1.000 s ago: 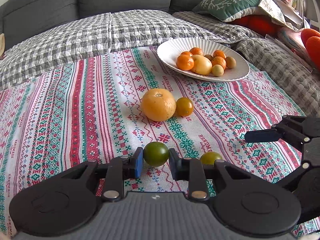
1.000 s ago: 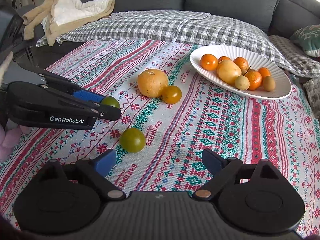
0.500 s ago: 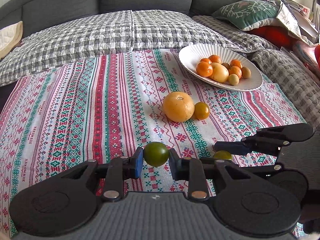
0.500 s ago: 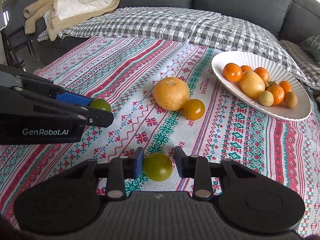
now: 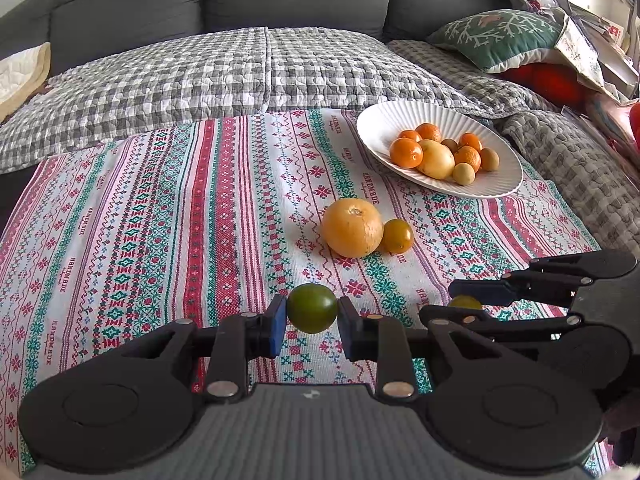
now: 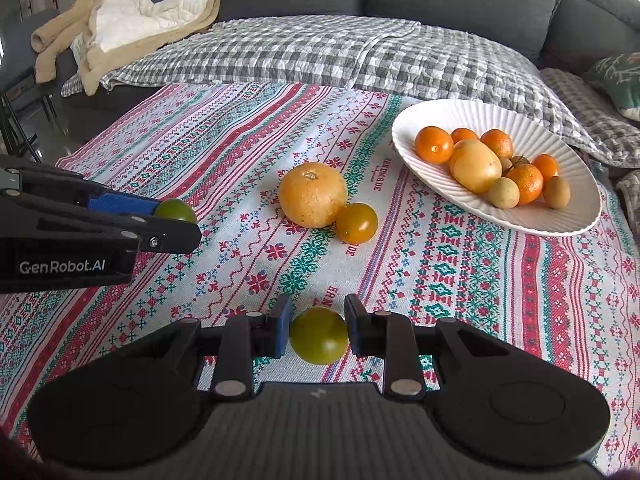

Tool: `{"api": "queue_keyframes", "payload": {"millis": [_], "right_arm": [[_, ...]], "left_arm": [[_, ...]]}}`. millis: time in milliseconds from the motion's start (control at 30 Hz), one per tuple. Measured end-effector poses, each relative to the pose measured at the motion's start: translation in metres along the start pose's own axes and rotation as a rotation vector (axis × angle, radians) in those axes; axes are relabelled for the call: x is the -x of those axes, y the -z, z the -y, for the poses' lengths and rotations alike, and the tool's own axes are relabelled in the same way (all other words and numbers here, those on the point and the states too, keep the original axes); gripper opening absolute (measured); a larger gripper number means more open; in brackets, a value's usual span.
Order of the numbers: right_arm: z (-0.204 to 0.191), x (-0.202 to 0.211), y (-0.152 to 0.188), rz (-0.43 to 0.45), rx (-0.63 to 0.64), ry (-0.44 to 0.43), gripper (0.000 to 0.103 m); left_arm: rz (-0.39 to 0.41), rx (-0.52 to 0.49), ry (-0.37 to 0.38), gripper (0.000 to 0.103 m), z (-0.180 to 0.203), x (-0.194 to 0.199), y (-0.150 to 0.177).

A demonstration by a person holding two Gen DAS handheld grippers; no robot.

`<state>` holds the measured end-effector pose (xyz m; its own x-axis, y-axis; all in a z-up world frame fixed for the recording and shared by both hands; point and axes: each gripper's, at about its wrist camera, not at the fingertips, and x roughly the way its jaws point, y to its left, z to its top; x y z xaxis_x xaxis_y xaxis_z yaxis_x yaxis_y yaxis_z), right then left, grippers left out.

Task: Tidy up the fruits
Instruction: 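Carry both green tomatoes over the white bowl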

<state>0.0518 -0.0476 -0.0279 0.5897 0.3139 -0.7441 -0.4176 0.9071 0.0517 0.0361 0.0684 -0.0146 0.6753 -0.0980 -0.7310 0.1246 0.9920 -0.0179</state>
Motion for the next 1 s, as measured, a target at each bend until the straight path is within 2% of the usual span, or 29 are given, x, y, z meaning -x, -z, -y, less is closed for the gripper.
{"api": "queue_keyframes", "payload": {"millis": [233, 600, 1000], "right_arm": [[0.022, 0.017, 0.002, 0.035, -0.04, -0.001, 0.025], [0.083, 0.05, -0.002, 0.148, -0.212, 0.028, 0.026], [0.144, 0.05, 0.0, 0.227, -0.318, 0.024, 0.026]], "left_arm": [[0.01, -0.002, 0.023, 0.014, 0.006, -0.002, -0.004], [0.083, -0.006, 0.097, 0.014, 0.033, -0.007, -0.024], [0.167, 0.0, 0.173, 0.014, 0.075, -0.037, -0.049]]}}
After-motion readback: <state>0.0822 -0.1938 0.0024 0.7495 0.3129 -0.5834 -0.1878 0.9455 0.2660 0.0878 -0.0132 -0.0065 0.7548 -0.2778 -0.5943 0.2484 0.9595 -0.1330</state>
